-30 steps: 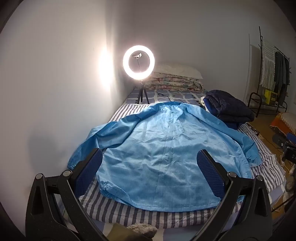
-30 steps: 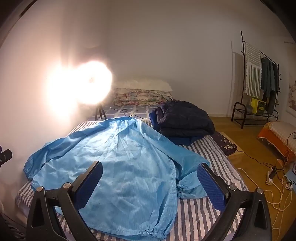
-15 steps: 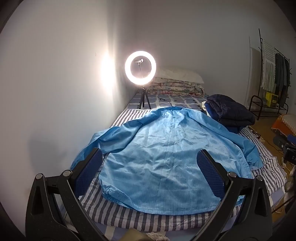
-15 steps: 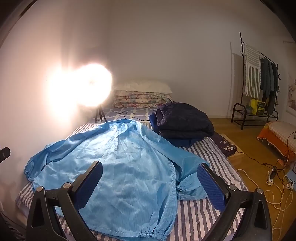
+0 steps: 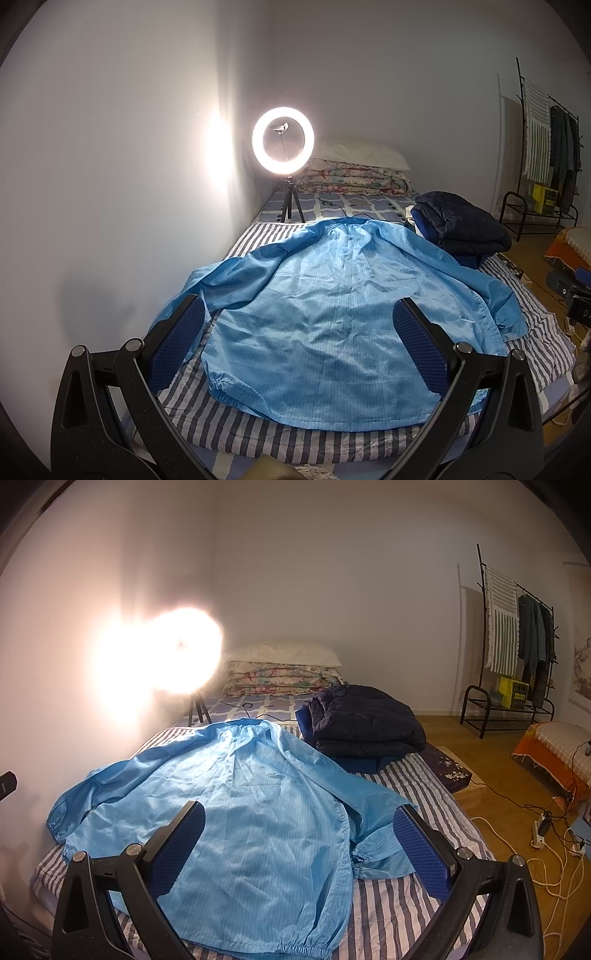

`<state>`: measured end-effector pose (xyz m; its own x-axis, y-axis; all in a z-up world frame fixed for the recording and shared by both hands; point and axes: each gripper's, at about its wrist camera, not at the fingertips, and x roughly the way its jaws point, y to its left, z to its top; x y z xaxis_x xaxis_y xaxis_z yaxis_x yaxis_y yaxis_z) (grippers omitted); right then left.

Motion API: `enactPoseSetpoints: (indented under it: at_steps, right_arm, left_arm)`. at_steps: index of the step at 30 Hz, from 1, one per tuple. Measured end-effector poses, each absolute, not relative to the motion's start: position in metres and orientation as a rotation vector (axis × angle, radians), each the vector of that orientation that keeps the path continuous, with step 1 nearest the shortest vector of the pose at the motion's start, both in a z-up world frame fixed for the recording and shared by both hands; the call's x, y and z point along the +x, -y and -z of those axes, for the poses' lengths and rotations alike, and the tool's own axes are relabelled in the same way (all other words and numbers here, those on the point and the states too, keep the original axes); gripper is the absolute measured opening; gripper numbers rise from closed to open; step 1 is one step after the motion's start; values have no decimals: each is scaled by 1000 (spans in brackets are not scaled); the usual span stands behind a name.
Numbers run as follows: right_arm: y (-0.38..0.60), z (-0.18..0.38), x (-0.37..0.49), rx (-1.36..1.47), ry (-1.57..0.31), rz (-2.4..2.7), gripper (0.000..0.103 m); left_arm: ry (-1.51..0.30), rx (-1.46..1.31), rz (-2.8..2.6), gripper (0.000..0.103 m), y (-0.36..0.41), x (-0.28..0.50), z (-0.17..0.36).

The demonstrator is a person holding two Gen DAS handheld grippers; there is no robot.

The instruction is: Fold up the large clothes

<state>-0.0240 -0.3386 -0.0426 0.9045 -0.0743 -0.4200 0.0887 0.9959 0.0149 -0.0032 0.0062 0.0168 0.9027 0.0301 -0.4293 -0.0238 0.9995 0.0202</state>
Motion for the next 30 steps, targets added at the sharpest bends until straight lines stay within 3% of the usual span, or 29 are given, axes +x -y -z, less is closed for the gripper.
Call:
enactPoseSetpoints:
  at_steps: [30]
  right_arm:
    - [335, 45, -23, 34, -436, 80, 103]
  left_arm:
    - [-436, 21, -37, 103, -5, -6, -15]
